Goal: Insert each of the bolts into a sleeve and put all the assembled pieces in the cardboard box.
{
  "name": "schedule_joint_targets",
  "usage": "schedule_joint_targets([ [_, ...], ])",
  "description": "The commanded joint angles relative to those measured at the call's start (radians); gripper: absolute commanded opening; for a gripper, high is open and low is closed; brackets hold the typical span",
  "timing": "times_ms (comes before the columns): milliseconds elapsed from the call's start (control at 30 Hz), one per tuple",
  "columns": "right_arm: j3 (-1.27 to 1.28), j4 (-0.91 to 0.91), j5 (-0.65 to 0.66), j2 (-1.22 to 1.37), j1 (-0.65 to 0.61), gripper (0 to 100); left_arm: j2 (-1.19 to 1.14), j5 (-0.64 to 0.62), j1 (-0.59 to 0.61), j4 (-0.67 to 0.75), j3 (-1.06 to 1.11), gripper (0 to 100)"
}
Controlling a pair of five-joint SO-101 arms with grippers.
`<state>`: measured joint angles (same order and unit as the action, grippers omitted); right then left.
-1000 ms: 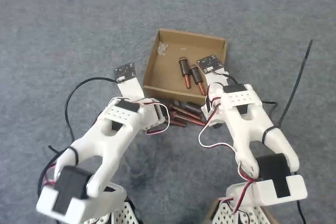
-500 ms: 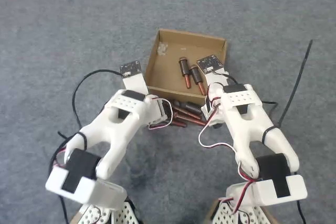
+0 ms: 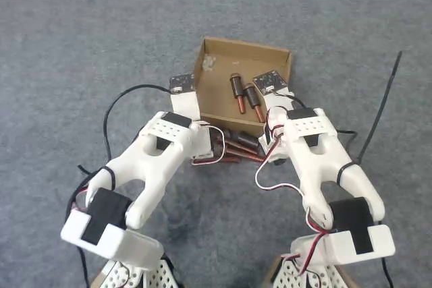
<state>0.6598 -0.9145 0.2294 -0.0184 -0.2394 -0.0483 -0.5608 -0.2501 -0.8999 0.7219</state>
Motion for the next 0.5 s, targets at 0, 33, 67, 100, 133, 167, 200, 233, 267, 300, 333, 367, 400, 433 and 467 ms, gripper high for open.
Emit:
schedule_joint_targets([
  [0, -0.032, -0.016, 0.018, 0.005, -0.027, 0.6, -0.006, 0.014, 0.002, -0.021, -0.016, 2],
  [33, -0.032, -0.016, 0.018, 0.005, -0.027, 0.6, -0.006, 0.014, 0.006, -0.021, -0.016, 2],
  [67, -0.032, -0.016, 0.018, 0.005, -0.027, 0.6, -0.006, 0.014, 0.008, -0.021, -0.018, 2],
  [100, -0.032, -0.016, 0.018, 0.005, -0.027, 0.6, -0.003, 0.012, 0.011, -0.021, -0.019, 2],
  [133, -0.032, -0.016, 0.02, 0.005, -0.027, 0.6, 0.009, 0.012, 0.017, -0.02, -0.015, 2],
  [167, -0.032, -0.016, 0.02, 0.005, -0.027, 0.6, 0.029, 0.012, 0.028, -0.017, -0.01, 2],
  [200, -0.032, -0.016, 0.02, 0.005, -0.027, 0.6, 0.055, 0.014, 0.041, -0.015, 0.001, 2],
  [233, -0.032, -0.016, 0.02, 0.005, -0.027, 0.6, 0.084, 0.015, 0.054, -0.005, 0.021, 2],
  [267, -0.032, -0.016, 0.02, 0.005, -0.027, 0.6, 0.117, 0.017, 0.064, 0.025, 0.047, 2],
  [300, -0.032, -0.016, 0.02, 0.005, -0.027, 0.6, 0.155, 0.017, 0.071, 0.052, 0.081, 2],
  [333, -0.032, -0.016, 0.02, 0.005, -0.027, 0.6, 0.201, 0.023, 0.071, 0.074, 0.116, 2],
  [367, -0.032, -0.016, 0.02, 0.005, -0.027, 0.6, 0.253, 0.04, 0.066, 0.091, 0.153, 2],
  [400, -0.032, -0.016, 0.02, 0.005, -0.027, 0.6, 0.31, 0.054, 0.06, 0.1, 0.186, 2],
  [433, -0.032, -0.016, 0.02, 0.005, -0.027, 0.6, 0.371, 0.057, 0.048, 0.101, 0.217, 2],
  [467, -0.032, -0.016, 0.02, 0.005, -0.027, 0.6, 0.428, 0.057, 0.032, 0.1, 0.249, 2],
])
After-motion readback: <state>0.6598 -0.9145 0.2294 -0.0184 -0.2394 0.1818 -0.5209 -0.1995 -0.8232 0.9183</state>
